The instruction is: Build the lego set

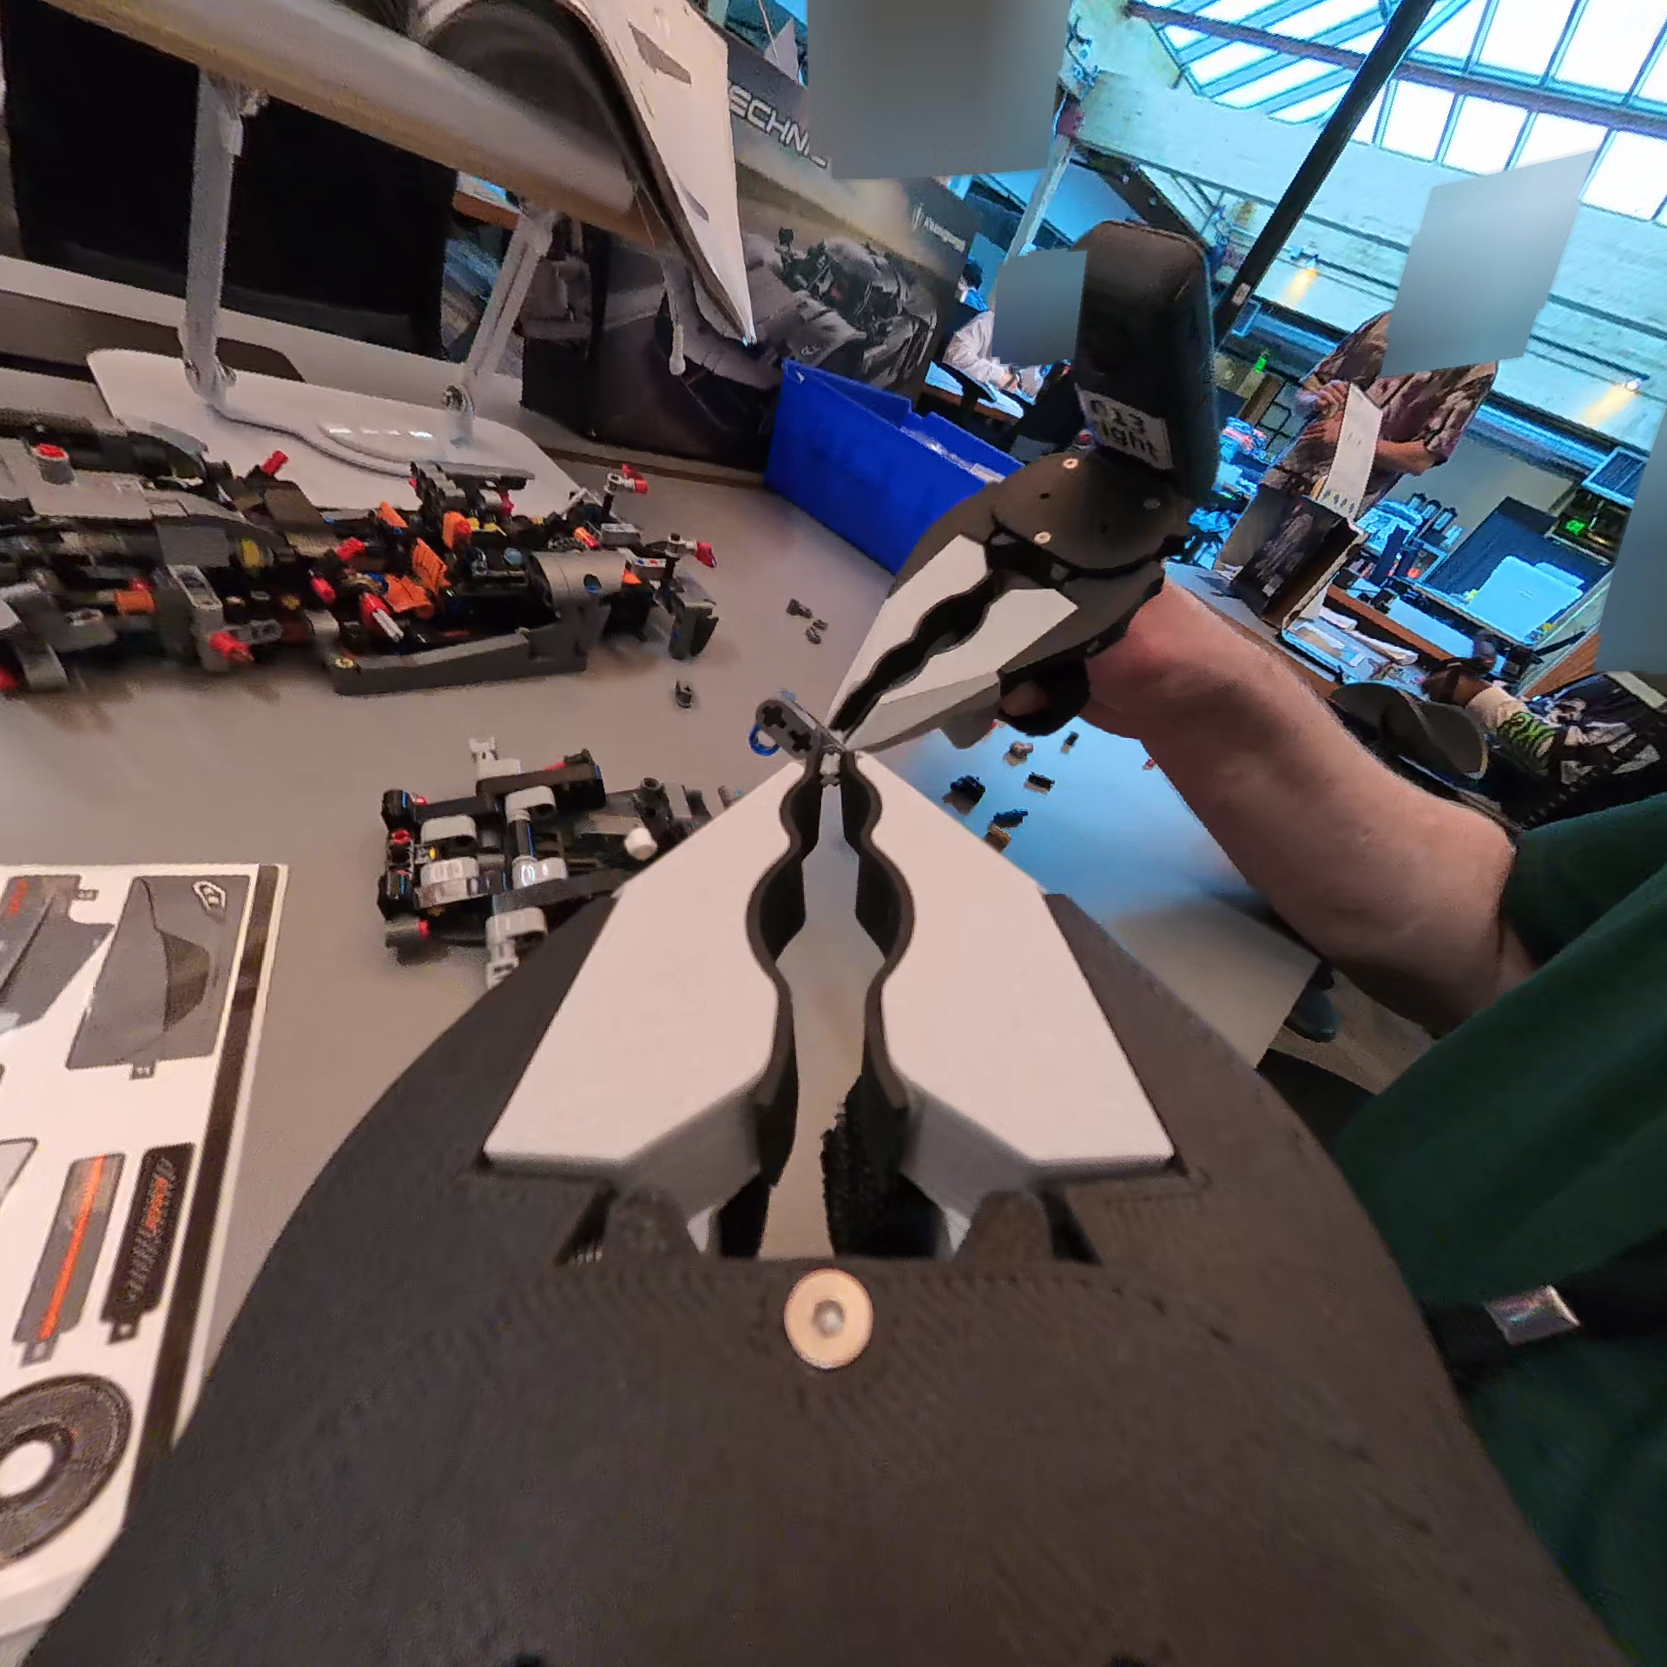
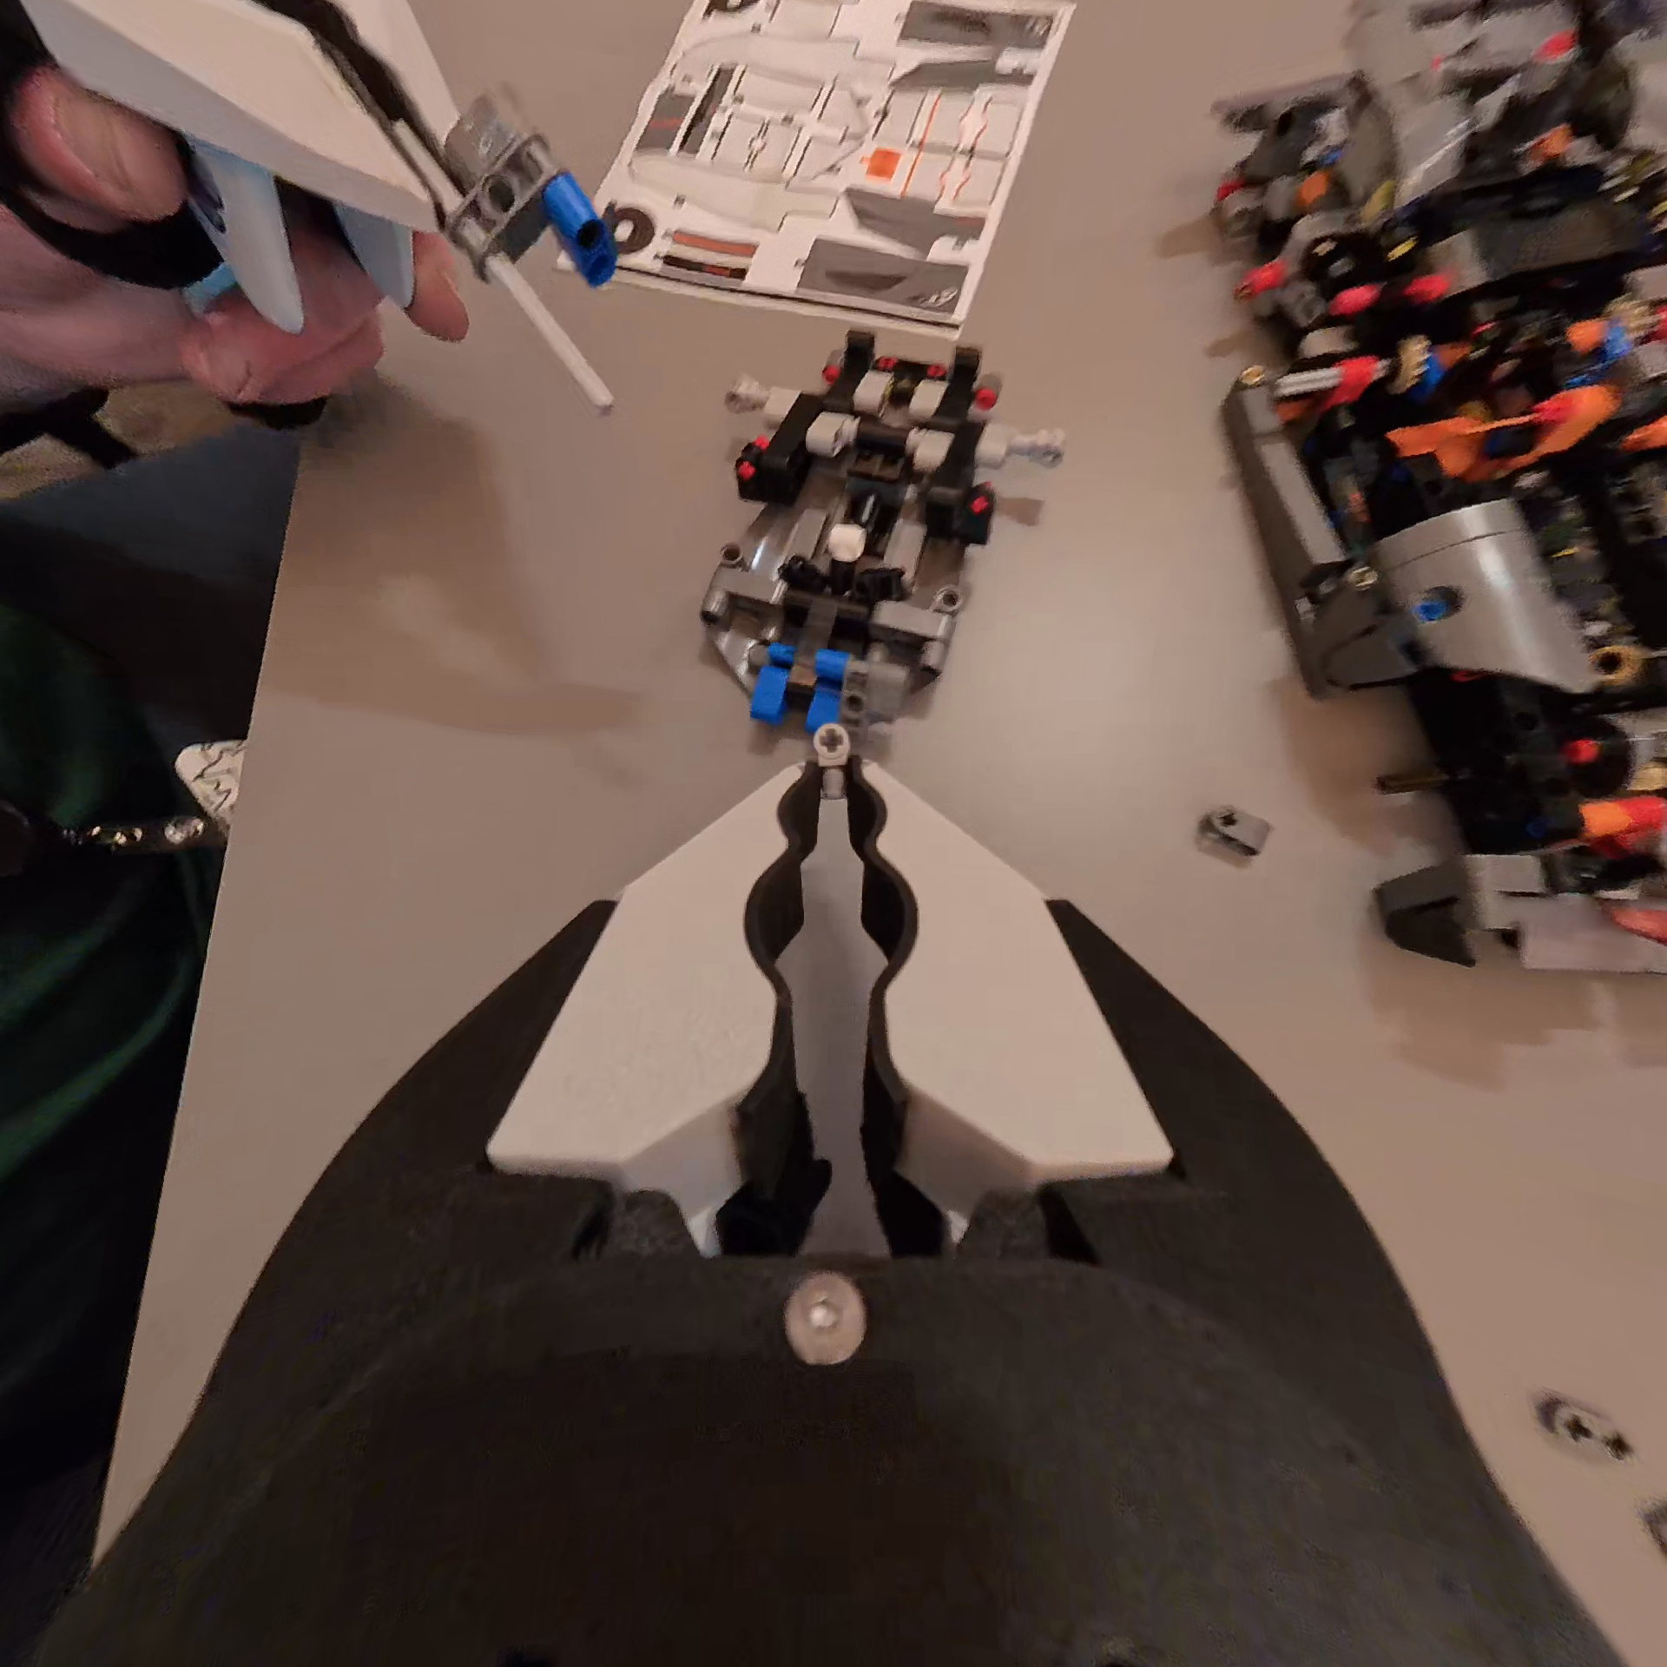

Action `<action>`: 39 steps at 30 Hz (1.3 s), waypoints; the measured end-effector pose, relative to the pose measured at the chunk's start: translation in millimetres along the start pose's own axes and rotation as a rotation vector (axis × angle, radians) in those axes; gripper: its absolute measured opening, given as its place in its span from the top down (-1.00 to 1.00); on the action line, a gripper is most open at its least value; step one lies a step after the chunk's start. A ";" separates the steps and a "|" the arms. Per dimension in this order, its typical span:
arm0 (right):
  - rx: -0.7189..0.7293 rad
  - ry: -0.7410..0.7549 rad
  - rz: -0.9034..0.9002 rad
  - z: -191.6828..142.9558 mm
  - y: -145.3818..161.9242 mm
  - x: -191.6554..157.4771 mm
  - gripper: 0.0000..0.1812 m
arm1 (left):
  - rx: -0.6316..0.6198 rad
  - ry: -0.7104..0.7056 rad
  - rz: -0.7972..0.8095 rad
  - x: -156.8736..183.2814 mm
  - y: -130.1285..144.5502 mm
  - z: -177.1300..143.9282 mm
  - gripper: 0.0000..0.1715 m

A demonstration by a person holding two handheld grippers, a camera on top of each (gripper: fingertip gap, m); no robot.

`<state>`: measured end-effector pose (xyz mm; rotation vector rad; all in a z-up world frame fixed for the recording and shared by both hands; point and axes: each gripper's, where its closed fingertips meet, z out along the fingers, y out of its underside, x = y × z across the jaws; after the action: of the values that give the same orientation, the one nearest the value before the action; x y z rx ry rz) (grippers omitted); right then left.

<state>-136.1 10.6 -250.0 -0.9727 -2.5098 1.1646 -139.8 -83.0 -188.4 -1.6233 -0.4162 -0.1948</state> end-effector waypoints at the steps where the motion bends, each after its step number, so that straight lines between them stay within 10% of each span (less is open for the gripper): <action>1: -0.024 -0.018 -0.002 3.0 4.1 -3.6 0.96 | -0.001 -0.001 0.000 0.1 2.1 0.2 0.98; 39: -0.187 -0.108 0.039 32.2 31.7 -25.4 0.96 | -0.208 -0.096 0.021 3.0 48.7 20.0 0.98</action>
<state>-115.7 -10.2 -292.8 -1.0328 -2.7379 1.0337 -120.9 -65.1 -234.3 -1.8458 -0.4642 -0.1485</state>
